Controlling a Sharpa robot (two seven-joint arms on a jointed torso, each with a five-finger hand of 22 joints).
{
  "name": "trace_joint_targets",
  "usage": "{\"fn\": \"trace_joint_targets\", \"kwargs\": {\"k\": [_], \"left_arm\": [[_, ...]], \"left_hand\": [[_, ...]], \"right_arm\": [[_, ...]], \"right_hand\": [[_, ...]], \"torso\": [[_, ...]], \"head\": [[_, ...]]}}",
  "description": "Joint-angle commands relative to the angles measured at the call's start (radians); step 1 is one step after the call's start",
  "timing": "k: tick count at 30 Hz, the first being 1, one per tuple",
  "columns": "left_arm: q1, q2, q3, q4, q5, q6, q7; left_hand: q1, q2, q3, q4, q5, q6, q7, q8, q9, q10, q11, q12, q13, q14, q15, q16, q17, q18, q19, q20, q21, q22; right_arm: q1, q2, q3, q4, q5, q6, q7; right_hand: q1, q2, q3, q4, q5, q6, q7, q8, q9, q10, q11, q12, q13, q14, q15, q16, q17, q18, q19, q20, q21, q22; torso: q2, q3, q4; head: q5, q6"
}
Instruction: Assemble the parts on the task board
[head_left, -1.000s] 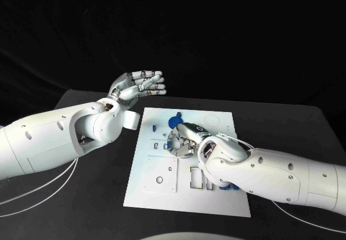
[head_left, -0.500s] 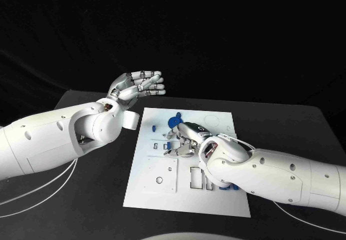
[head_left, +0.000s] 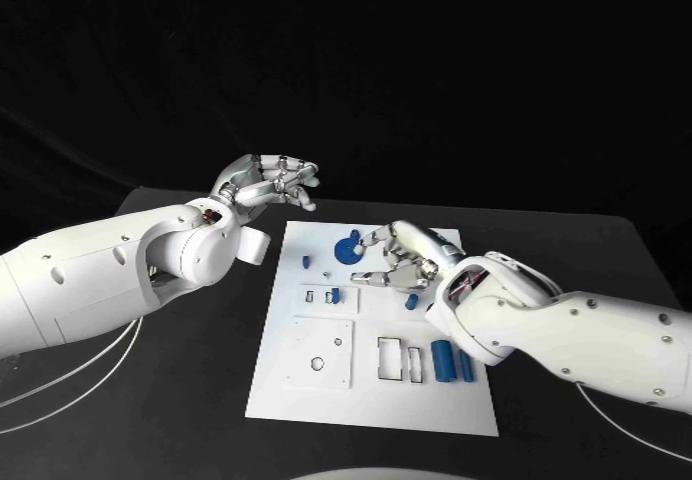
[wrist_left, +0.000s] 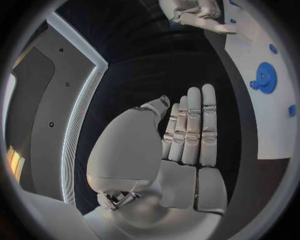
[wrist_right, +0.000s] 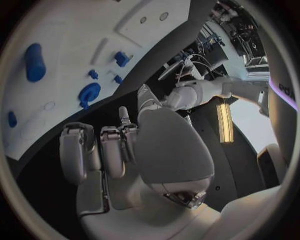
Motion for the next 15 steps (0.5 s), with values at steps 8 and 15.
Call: {"fn": "trace_joint_targets", "kwargs": {"k": [8,15], "left_arm": [[0.033,0.018,0.000,-0.019,-0.541,0.328,-0.483],[0.060,0.065,-0.009,-0.018,-0.802,0.466,-0.711]], "left_hand": [[-0.215,-0.028,-0.026,0.109,-0.002,-0.083,-0.075,0.370,0.229,-0.030,-0.084,0.777,0.597,0.261,-0.067,0.719,0.773,-0.038,0.117,-0.065,0.557,0.553],[-0.314,-0.015,-0.078,0.113,-0.004,-0.064,-0.104,0.451,0.285,0.104,-0.104,0.982,0.856,0.304,-0.087,0.766,0.860,-0.058,0.161,-0.081,0.658,0.710]], "right_arm": [[0.055,-0.160,0.000,0.037,0.401,0.058,0.193],[0.066,-0.210,0.000,-0.006,0.438,0.053,0.186]], "right_hand": [[0.009,-0.003,0.006,0.002,0.035,0.011,0.001,0.009,-0.002,-0.004,-0.006,-0.004,0.113,0.090,-0.003,-0.005,0.197,-0.002,0.015,-0.004,0.002,0.178],[0.004,-0.005,0.006,0.005,0.046,0.013,-0.001,0.012,-0.002,-0.003,-0.007,-0.003,0.114,0.091,-0.004,-0.004,0.199,-0.002,0.017,-0.005,0.005,0.180]], "torso": [[-0.027,0.0033,-0.0031],[-0.032,0.0046,0.0003]], "head": [[0.004,-0.012],[0.007,-0.021]]}}
